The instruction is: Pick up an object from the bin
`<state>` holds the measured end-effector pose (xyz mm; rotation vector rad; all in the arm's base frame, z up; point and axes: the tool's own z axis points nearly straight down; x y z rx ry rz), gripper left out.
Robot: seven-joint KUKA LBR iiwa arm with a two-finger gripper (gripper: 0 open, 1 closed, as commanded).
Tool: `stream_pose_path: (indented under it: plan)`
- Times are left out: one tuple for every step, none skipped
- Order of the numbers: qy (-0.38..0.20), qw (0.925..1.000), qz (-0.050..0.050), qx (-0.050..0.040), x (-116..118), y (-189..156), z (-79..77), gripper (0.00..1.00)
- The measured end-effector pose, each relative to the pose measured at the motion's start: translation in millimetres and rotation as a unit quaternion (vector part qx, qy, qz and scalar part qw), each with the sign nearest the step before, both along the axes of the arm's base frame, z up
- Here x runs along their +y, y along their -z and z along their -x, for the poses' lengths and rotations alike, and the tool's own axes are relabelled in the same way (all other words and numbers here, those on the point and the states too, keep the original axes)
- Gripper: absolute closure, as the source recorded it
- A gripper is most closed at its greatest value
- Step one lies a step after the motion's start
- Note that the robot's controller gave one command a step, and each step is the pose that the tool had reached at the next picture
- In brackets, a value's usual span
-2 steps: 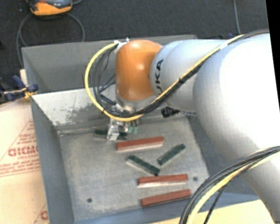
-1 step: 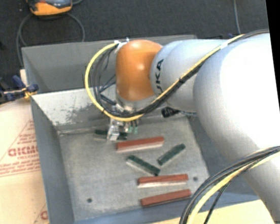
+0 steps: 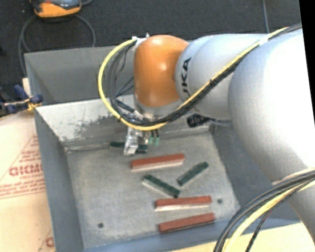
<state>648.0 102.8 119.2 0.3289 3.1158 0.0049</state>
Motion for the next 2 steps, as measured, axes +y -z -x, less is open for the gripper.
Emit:
stream_pose_path:
  plan:
    - [-0.022, 0.9997, 0.002, 0.0041, -10.0, -67.1, 2.4, 1.0]
    - [-0.012, 0.9999, 0.0, 0.0002, -4.1, -101.4, 2.4, 1.0]
